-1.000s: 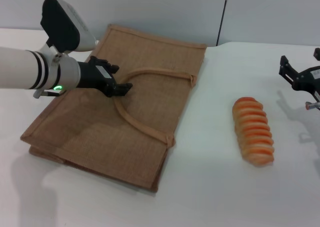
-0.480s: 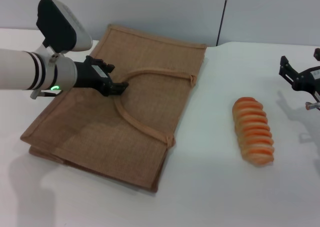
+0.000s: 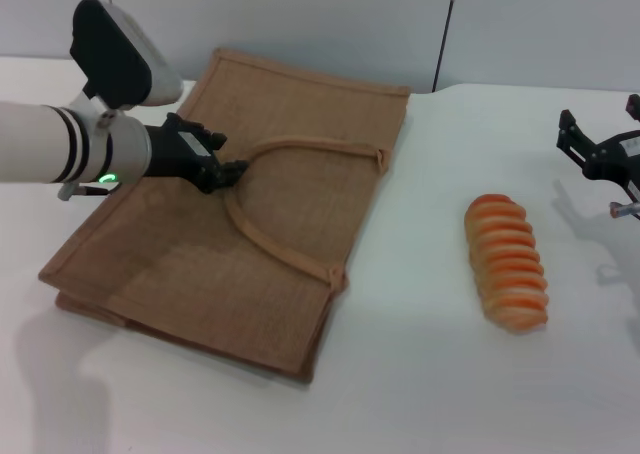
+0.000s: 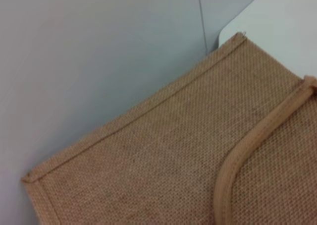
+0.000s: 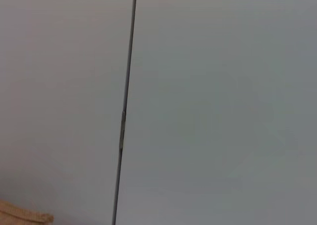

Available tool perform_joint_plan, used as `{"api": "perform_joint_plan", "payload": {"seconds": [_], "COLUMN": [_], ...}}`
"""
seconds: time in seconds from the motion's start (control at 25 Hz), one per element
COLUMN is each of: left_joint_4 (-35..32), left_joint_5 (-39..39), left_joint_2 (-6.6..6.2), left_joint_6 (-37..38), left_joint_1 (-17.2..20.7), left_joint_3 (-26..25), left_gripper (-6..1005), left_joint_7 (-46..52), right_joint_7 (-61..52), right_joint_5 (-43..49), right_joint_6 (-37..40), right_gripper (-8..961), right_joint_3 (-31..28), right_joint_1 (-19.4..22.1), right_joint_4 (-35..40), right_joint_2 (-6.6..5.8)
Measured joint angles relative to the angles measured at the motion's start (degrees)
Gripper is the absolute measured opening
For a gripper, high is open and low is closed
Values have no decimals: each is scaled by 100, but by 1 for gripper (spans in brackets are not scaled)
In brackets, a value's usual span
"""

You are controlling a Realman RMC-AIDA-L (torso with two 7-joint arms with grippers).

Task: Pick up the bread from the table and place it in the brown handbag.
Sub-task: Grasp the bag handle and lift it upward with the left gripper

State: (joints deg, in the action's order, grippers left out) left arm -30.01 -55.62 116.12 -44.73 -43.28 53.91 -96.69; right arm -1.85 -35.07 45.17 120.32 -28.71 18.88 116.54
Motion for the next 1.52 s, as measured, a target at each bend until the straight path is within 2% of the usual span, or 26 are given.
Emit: {"api": "perform_joint_plan", "payload": {"seconds": [0.36,0.8,1.0,1.12,1.36,1.52], "left_joint_4": [36,9,-198,-643,-2512,-3390], "left_joint_5": [8,-31,-53,-34,233,754], "left_joint_2": [8,14,18,23,3,10], "left_joint_6": [108,252,131,-262,-1066,-1497], "left_joint_1": [-10,-49,-81,-95,176,278], "left_joint_3": [25,47,51,150,1079,1326], "left_gripper": [489,285,135,83,46,40], "left_joint_7": [-4,35,75,395,1792,2489], "right_joint_7": [0,0,0,19,46,50], "right_joint_5": [0,0,0,0,27,45], "right_joint_6": [0,-7,-9,-11,-281,-645], "right_gripper": [889,888,888,888,889,889], "right_joint_3": [0,0,0,1,138,216], "right_joint_1": [2,32,33,33,6,-17], "right_joint_4": [62,70,64,53,102,408], "right_joint_2": [0,0,-7,-9,-15,-36]}}
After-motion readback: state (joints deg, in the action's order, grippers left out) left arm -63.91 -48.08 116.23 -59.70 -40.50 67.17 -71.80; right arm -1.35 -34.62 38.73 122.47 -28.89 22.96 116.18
